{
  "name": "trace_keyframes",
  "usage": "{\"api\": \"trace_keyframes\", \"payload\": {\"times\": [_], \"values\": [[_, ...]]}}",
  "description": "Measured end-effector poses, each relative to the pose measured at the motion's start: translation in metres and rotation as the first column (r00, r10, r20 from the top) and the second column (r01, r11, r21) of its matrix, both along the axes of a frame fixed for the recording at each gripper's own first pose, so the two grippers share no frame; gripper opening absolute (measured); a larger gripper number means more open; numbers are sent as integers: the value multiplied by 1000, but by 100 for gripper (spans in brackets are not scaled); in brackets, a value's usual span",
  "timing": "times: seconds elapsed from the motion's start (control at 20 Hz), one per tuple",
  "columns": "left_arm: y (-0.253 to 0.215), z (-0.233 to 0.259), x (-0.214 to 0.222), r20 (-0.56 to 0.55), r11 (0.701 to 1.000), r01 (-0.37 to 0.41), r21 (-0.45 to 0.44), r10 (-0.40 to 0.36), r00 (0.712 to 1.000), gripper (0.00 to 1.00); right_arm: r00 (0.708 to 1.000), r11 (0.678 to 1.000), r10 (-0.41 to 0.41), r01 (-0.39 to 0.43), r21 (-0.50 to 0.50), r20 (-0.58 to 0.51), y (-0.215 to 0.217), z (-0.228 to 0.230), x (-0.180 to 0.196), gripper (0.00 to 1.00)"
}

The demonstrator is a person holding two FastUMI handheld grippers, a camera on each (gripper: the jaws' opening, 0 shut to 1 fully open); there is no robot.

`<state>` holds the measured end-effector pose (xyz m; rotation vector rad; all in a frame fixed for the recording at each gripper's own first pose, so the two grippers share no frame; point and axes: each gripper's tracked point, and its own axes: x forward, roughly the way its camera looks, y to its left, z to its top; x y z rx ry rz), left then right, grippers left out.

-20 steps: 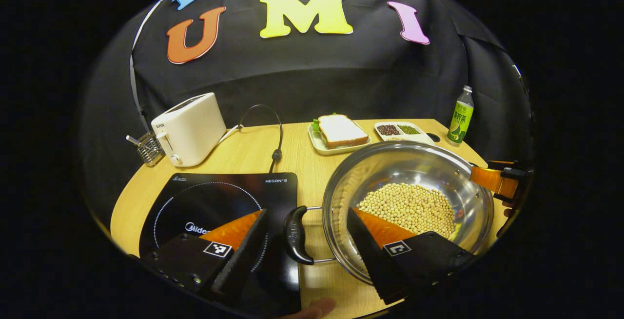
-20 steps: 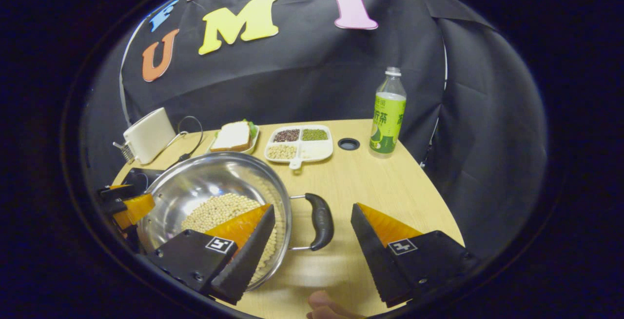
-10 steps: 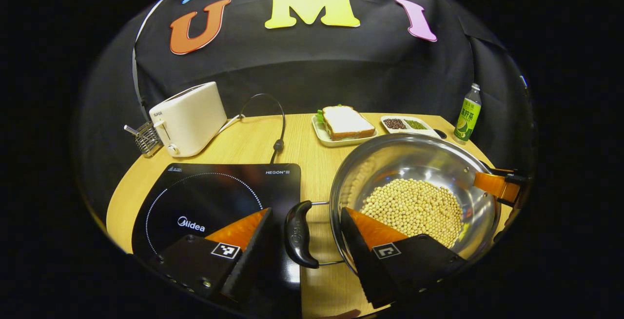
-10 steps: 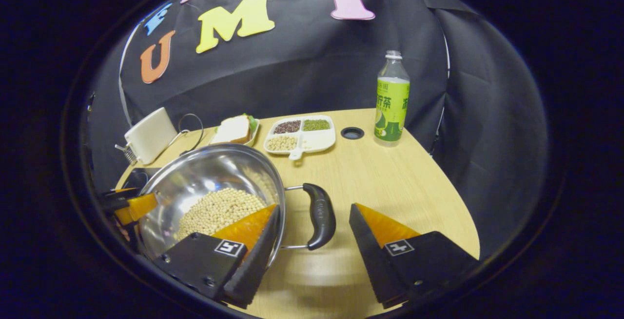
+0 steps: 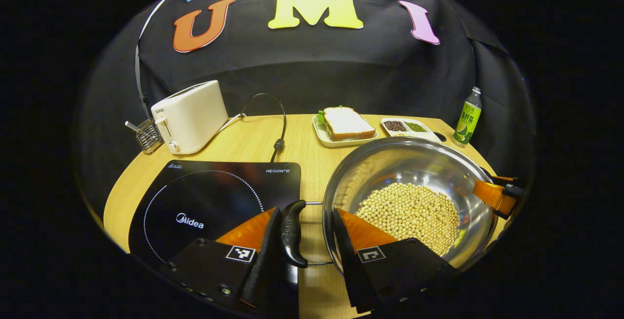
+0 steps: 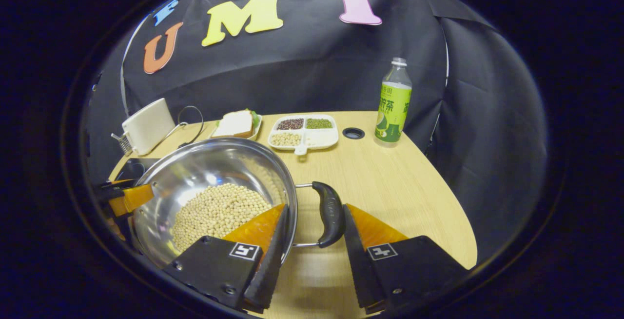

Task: First push the handle of the pot to place it horizontally, then grasp the pot with both hands and set it on the induction cooktop.

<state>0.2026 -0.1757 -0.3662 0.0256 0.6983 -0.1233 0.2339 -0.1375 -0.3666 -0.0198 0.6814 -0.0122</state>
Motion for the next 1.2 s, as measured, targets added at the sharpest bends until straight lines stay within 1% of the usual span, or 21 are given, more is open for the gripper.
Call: {"api": "trace_keyframes", "payload": {"times": [0.05,0.1,0.15,0.2,0.35,0.4,0.45,0.6,0.75,0.8,0.9,1.05,1.1,1.2], "values": [[1,-1,0,3,1000,-2,-4,2,1000,70,1000,1000,-3,3,0,6,0,1,0,65],[-1,-1,-1,5,1000,1,-2,-1,1000,60,1000,1000,-9,9,-1,16,1,1,-1,65],[-1,0,1,10,1000,11,5,-11,1000,61,1000,1000,-19,19,-7,22,0,1,-3,65],[0,-1,-1,11,1000,20,8,-20,1000,60,999,1000,-29,29,-8,23,0,2,-6,63],[-2,7,-11,32,999,47,7,-47,998,60,998,999,-53,53,6,23,-1,2,-25,63],[0,10,-16,38,999,46,5,-46,998,58,998,998,-62,62,18,20,-1,1,-30,62],[2,15,-19,43,999,51,9,-51,998,56,998,997,-66,65,28,25,1,6,-37,62],[6,31,-28,68,998,68,15,-69,995,56,996,997,-78,77,31,40,3,21,-52,63],[12,49,-41,79,998,53,-17,-52,996,56,995,997,-71,70,11,70,10,46,-66,62],[17,57,-46,91,999,51,-15,-50,995,56,995,998,-68,67,8,75,13,53,-71,63],[27,76,-54,128,999,50,0,-49,991,56,995,998,-64,63,14,81,22,68,-81,62],[47,102,-68,168,999,14,-29,-9,986,56,994,999,-46,44,16,101,40,93,-97,62],[54,108,-73,170,999,3,-43,4,985,55,994,999,-34,34,6,101,46,99,-102,63],[69,121,-82,181,998,-11,-60,22,983,56,993,1000,-20,20,-1,116,60,115,-110,62]]}}
